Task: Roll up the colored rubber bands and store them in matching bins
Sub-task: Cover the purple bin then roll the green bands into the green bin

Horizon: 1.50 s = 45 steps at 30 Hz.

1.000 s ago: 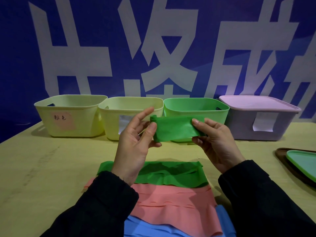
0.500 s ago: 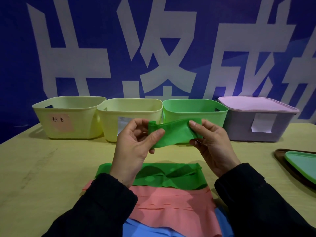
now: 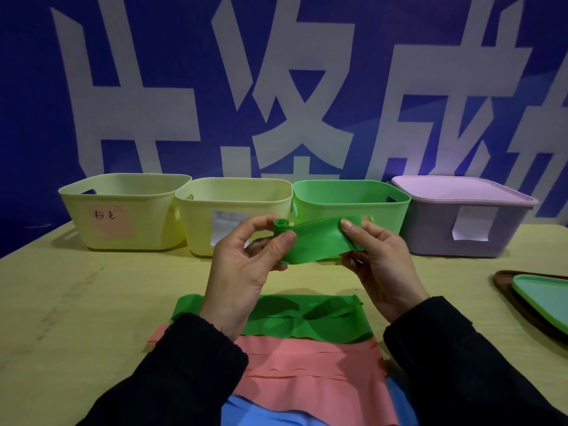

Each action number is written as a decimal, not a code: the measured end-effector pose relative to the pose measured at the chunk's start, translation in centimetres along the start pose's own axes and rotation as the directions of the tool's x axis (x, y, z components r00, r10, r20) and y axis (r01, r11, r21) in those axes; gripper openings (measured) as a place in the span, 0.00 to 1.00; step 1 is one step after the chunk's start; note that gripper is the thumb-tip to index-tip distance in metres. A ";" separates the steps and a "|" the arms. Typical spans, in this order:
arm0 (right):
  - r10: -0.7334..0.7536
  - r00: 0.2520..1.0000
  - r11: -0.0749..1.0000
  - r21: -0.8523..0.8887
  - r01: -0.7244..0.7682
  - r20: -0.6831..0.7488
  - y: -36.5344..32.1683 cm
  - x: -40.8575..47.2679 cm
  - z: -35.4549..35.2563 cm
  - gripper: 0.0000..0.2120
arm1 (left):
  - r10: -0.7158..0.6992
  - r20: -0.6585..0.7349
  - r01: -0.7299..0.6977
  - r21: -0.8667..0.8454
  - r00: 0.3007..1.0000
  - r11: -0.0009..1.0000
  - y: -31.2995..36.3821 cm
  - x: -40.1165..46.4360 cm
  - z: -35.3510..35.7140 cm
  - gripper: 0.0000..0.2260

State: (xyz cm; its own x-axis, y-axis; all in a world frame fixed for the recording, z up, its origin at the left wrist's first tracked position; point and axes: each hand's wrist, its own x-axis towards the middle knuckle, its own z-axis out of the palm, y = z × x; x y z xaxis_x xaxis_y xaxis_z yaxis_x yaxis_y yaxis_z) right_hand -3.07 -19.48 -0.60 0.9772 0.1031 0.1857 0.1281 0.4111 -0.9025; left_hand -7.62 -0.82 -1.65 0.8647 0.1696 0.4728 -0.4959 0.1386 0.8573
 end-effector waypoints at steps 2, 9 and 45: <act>-0.014 1.000 1.000 -0.008 0.014 -0.003 0.0 0.0 -0.1 0.02 | 0.004 0.021 -0.005 0.037 1.000 0.999 -0.1 -0.1 0.2 0.11; -0.035 0.997 0.998 -0.044 0.038 0.065 0.4 -0.1 0.4 0.03 | 0.012 0.091 -0.010 -0.018 0.996 1.000 -0.2 -0.2 0.3 0.09; -0.095 0.980 0.986 -0.121 0.117 0.177 1.4 -0.1 0.5 0.14 | -0.057 0.110 0.056 0.018 0.992 0.998 -0.6 -0.5 0.6 0.15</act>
State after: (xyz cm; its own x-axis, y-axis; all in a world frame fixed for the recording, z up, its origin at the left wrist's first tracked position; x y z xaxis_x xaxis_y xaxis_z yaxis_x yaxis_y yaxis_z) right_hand -3.04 -18.51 -1.68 0.9152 0.2226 0.3360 0.2612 0.3074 -0.9150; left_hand -7.68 -1.53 -2.29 0.8952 0.0528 0.4425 -0.4455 0.1305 0.8857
